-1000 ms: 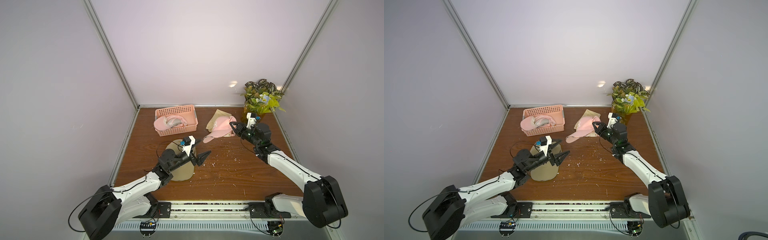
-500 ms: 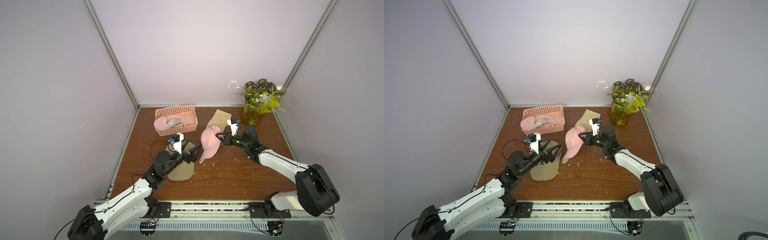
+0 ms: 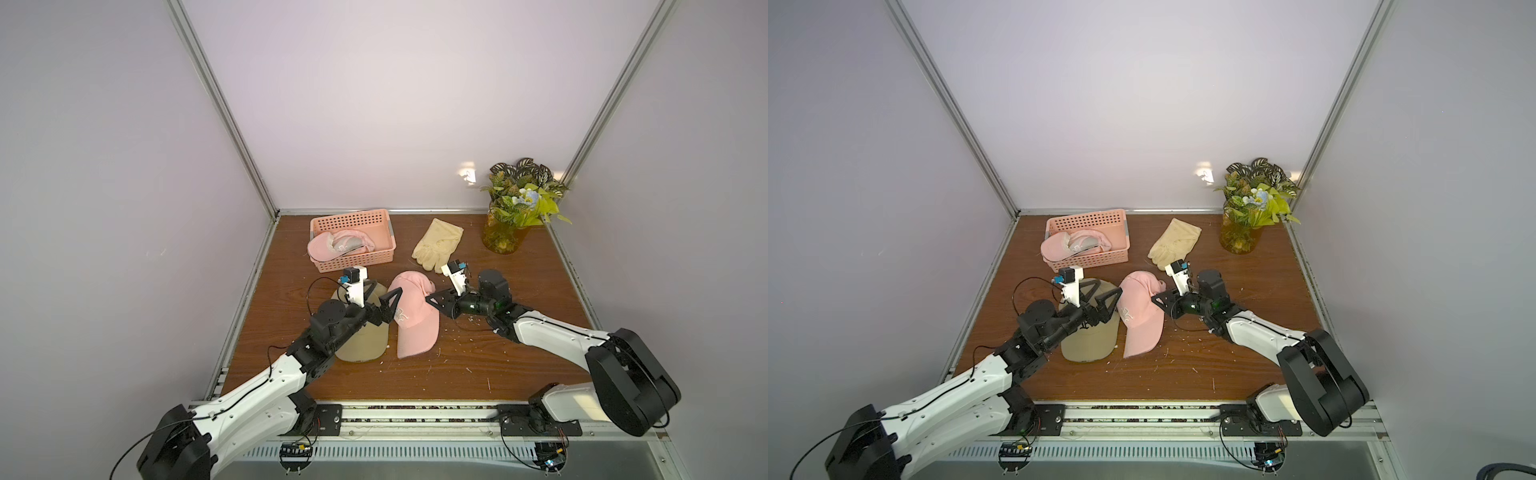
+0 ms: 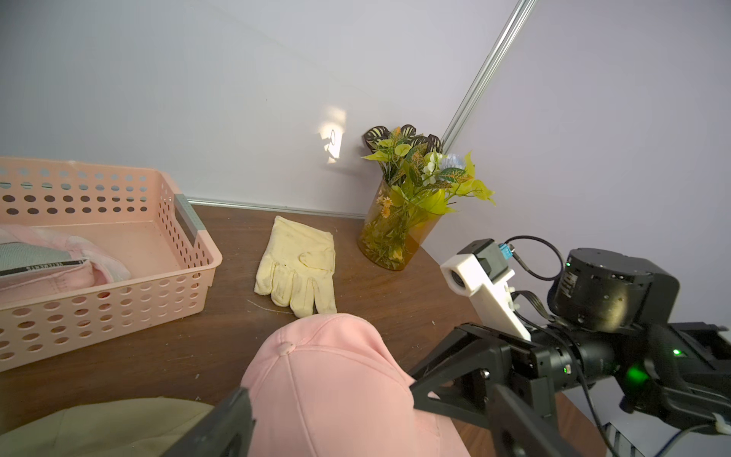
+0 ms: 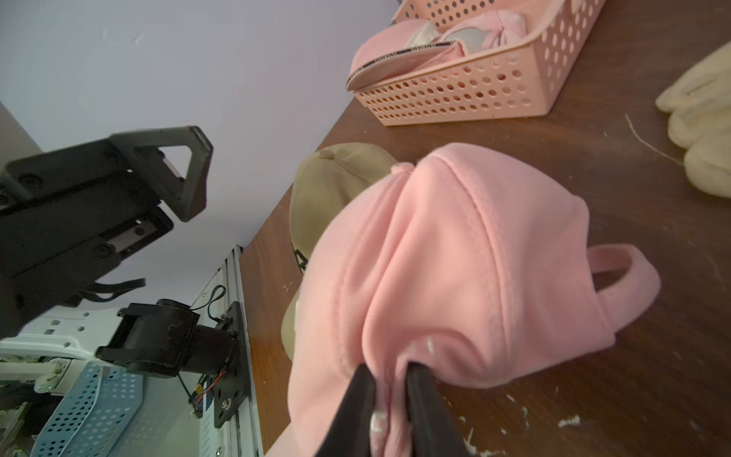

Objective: Turn the baseball cap inside out
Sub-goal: Place the baseball cap at the center of the board.

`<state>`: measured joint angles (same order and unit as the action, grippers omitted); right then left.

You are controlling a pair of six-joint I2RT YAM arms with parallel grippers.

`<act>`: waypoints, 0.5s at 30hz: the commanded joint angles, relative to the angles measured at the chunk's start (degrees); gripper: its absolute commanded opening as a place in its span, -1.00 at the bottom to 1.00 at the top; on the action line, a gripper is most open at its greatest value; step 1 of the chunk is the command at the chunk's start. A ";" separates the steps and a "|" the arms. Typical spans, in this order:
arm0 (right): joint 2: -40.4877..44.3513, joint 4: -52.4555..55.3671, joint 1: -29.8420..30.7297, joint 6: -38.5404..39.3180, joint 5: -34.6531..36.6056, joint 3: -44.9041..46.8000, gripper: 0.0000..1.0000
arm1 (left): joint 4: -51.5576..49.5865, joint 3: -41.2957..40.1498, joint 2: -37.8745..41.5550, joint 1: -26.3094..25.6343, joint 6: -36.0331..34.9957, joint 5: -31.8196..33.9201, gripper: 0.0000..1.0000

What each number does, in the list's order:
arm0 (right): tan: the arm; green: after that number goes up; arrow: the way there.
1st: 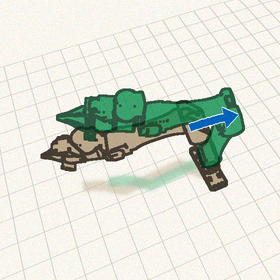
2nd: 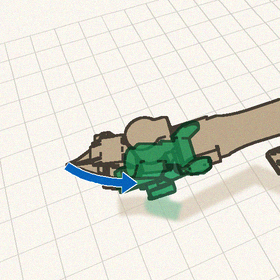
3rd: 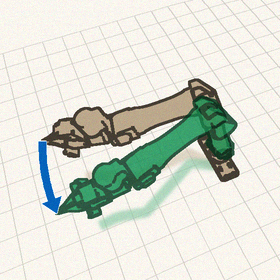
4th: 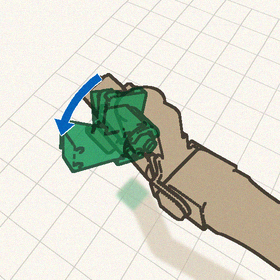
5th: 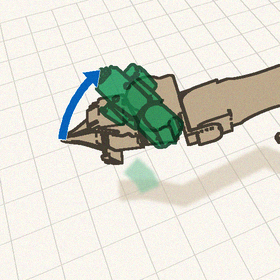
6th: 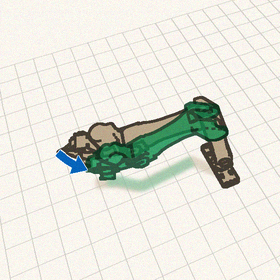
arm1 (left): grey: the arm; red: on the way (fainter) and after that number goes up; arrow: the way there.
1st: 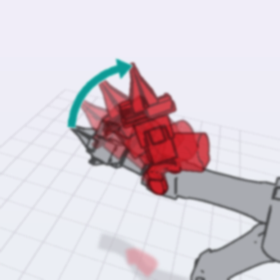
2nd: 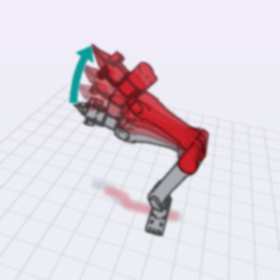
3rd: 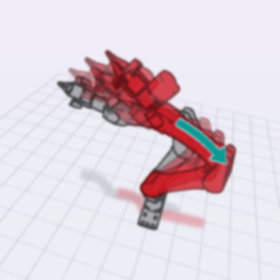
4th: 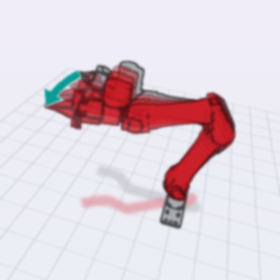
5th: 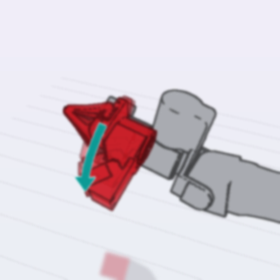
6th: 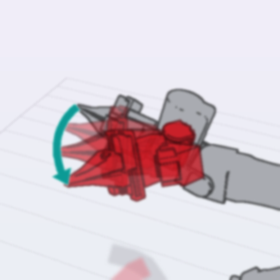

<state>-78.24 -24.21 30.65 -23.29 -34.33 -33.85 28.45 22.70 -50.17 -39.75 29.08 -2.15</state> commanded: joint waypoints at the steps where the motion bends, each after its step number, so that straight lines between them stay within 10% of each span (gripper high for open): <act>1: 2.10 4.93 -0.16 6.10 7.53 0.42 -0.28 | -0.45 1.79 -0.42 -0.20 0.86 0.51 0.86; 10: 1.22 9.40 -0.13 4.38 30.30 0.69 0.26 | -2.69 2.57 -1.07 -0.06 1.16 1.27 0.86; 15: -2.66 9.21 0.08 4.52 27.70 -1.52 0.24 | -6.06 4.19 -2.17 1.47 2.77 2.15 0.86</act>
<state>-79.09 -15.40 30.63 -18.90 -8.27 -33.19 24.99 24.32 -51.68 -39.38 30.50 -1.15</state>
